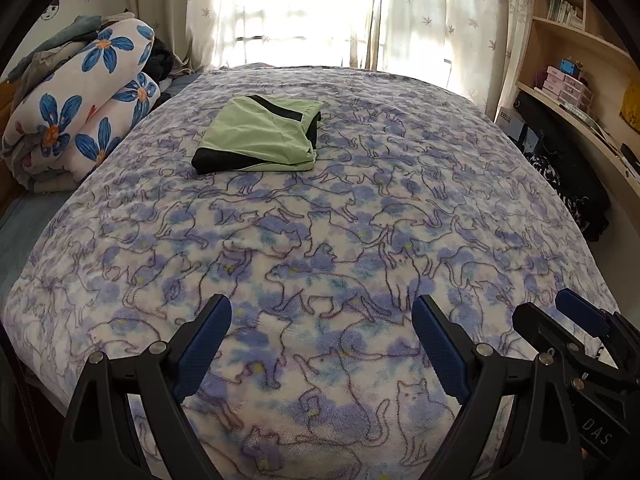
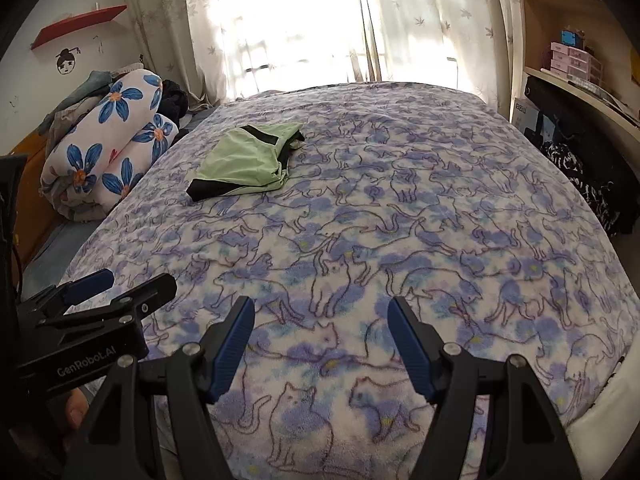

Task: Fold large clothes

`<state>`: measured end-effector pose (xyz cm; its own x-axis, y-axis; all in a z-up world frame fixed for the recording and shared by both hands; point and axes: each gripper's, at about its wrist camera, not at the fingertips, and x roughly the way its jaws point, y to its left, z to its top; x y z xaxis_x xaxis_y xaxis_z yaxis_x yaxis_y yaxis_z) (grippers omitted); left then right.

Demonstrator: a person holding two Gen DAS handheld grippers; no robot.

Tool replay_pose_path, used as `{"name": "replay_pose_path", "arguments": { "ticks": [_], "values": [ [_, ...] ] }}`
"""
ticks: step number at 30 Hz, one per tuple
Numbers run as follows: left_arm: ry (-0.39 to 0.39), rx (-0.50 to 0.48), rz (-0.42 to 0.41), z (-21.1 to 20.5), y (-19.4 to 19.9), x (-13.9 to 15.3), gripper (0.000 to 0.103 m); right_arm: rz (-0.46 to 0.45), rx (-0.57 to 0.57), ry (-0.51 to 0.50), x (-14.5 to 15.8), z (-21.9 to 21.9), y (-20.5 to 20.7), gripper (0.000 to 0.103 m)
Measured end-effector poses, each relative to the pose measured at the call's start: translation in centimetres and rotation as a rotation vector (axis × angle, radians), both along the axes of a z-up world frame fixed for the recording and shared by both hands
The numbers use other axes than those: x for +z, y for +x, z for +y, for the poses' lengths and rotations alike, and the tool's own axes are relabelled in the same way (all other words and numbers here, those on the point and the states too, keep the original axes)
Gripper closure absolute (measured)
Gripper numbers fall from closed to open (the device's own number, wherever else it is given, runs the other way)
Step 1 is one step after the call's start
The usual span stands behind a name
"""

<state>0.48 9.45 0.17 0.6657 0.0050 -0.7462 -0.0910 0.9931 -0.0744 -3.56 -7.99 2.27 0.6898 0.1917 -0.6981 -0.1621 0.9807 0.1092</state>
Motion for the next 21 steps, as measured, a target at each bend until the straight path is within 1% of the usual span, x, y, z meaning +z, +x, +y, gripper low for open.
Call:
{"name": "replay_pose_path", "arguments": {
  "ticks": [8,17,21],
  "values": [
    [0.016,-0.022,0.022,-1.2,-0.6,-0.6,0.012,-0.006,-0.008,0.01,-0.3,-0.4,-0.4,0.034],
    [0.01,-0.011,0.039,-1.4,-0.8,-0.8,0.012,-0.003,-0.008,0.018,-0.4,-0.6,-0.5,0.034],
    [0.025,0.001,0.033,-1.5,-1.0,-0.7,0.012,-0.008,-0.013,0.016,-0.4,-0.5,-0.6,0.034]
  ]
}}
